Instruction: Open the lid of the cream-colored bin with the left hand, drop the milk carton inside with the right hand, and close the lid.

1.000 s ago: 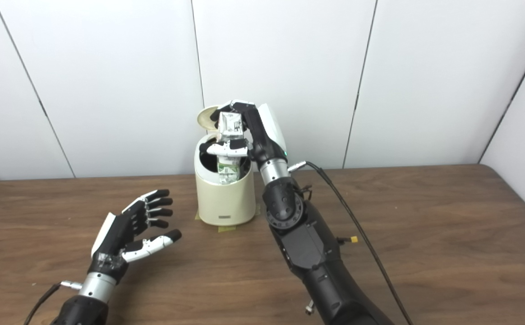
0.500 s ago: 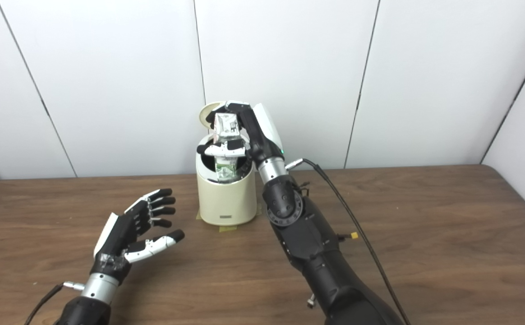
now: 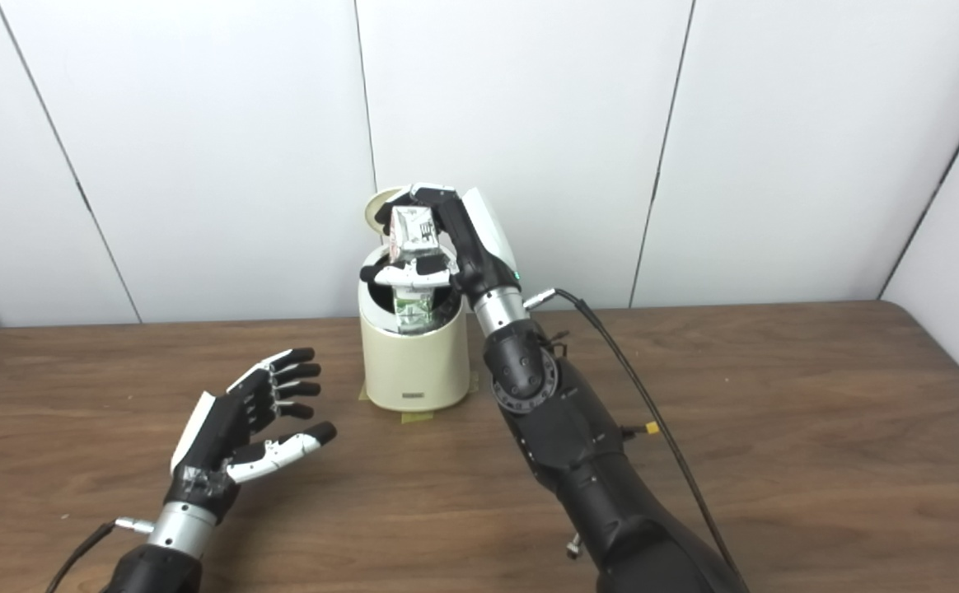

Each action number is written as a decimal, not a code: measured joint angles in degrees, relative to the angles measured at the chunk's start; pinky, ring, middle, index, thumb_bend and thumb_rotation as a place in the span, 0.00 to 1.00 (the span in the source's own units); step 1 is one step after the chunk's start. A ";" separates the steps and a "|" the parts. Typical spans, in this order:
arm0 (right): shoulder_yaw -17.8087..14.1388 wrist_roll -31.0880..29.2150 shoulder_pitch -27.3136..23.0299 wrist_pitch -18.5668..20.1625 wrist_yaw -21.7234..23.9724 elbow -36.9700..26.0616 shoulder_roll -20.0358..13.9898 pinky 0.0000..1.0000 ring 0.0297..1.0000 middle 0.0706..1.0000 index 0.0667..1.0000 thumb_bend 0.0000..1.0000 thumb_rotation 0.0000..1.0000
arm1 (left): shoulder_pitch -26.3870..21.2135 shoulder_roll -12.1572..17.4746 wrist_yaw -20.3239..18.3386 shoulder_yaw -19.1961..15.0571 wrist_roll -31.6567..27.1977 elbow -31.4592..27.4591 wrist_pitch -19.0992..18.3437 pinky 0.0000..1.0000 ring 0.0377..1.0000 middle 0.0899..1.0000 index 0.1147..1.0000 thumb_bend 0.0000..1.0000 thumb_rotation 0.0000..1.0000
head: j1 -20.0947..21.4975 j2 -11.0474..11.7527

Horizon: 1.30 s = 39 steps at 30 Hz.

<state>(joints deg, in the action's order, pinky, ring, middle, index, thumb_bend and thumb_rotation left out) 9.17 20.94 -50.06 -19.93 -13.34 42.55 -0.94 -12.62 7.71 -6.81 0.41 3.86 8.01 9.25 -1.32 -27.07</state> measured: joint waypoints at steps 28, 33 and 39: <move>3.26 -1.28 0.19 1.57 12.14 -5.89 -4.23 0.55 0.63 0.65 0.46 0.52 0.13 | 0.33 0.32 -0.59 0.01 -0.08 -0.36 -0.55 0.63 0.71 0.75 0.78 0.78 0.17 | 0.44 -0.97; 3.30 0.06 0.42 1.21 10.17 -5.78 -4.17 0.47 0.53 0.53 0.46 0.52 0.06 | 0.36 0.32 -0.66 0.01 -0.12 -0.37 -1.13 0.65 0.72 0.76 0.78 0.78 0.18 | 0.44 -1.06; 2.83 1.13 -0.01 -1.28 3.95 -1.05 -3.12 0.44 0.41 0.47 0.48 0.52 0.00 | 0.47 0.31 -0.72 -0.01 -0.48 -0.40 -1.48 0.64 0.71 0.75 0.78 0.78 0.17 | 0.35 -1.14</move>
<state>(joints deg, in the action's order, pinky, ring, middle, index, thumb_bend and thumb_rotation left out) 12.00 22.06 -50.07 -21.21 -9.39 41.50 -4.06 -12.15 8.03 -7.52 0.40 3.38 7.61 7.77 -0.97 -28.21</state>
